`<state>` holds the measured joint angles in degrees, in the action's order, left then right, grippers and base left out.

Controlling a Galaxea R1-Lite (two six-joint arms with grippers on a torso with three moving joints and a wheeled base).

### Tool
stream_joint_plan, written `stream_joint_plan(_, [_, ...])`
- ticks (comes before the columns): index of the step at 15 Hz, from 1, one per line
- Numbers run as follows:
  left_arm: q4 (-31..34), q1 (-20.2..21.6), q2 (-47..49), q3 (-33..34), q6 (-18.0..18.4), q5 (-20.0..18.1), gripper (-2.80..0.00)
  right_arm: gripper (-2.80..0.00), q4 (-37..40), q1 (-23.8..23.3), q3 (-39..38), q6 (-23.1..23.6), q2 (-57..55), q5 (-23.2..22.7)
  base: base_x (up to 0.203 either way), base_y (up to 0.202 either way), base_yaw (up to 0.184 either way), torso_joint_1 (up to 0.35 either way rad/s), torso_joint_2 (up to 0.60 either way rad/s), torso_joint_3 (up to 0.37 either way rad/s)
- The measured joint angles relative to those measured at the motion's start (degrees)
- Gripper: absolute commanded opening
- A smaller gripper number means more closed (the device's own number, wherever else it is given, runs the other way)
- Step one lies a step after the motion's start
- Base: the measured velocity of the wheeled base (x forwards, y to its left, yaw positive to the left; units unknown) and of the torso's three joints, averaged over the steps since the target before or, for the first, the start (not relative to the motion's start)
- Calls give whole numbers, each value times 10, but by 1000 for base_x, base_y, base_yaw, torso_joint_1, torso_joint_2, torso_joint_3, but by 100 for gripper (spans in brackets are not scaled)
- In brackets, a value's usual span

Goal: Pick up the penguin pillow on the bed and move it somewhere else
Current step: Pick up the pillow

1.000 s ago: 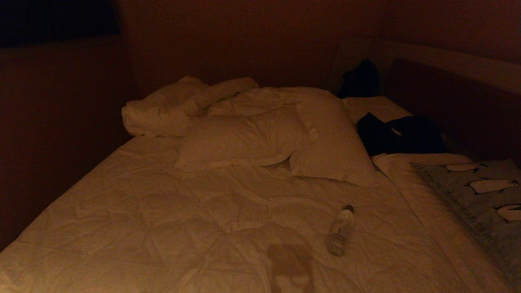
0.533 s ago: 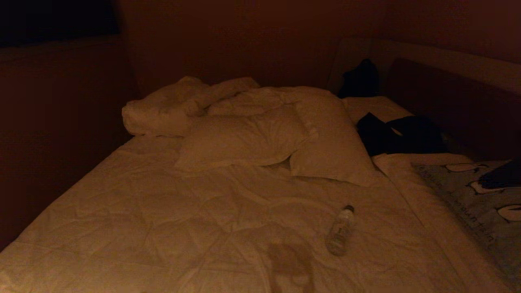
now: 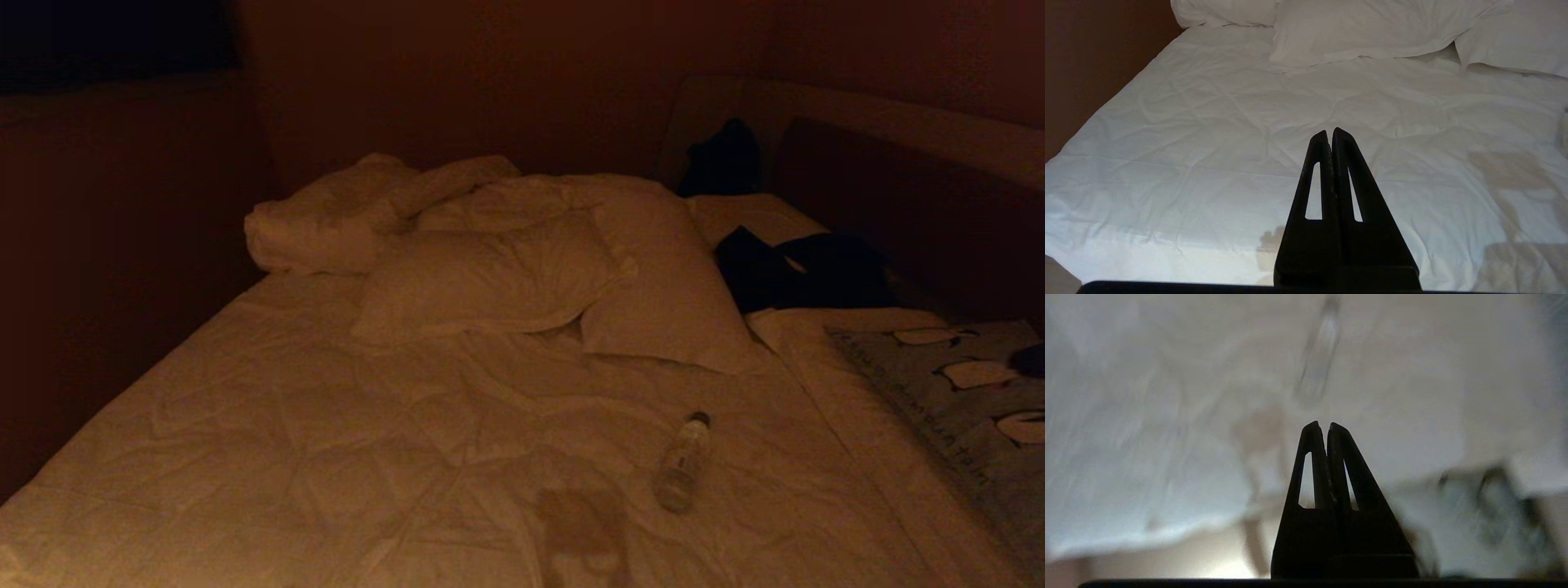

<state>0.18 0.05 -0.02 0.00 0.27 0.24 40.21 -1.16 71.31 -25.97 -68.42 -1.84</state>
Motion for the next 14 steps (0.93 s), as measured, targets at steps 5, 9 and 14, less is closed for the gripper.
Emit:
stream_joint_plan(5, [0, 0, 0, 0, 0, 0, -280, -280, -103, 4, -117, 66, 175, 63, 0, 0, 0, 0, 0, 0])
stream_joint_plan(9, [0, 0, 0, 0, 0, 0, -280, -280, -151, 5, -188, 127, 287, 56, 0, 0, 0, 0, 0, 0])
stream_joint_plan(14, [0, 0, 0, 0, 0, 0, -280, -280, -161, 5, -242, 176, 395, 56, 0, 0, 0, 0, 0, 0])
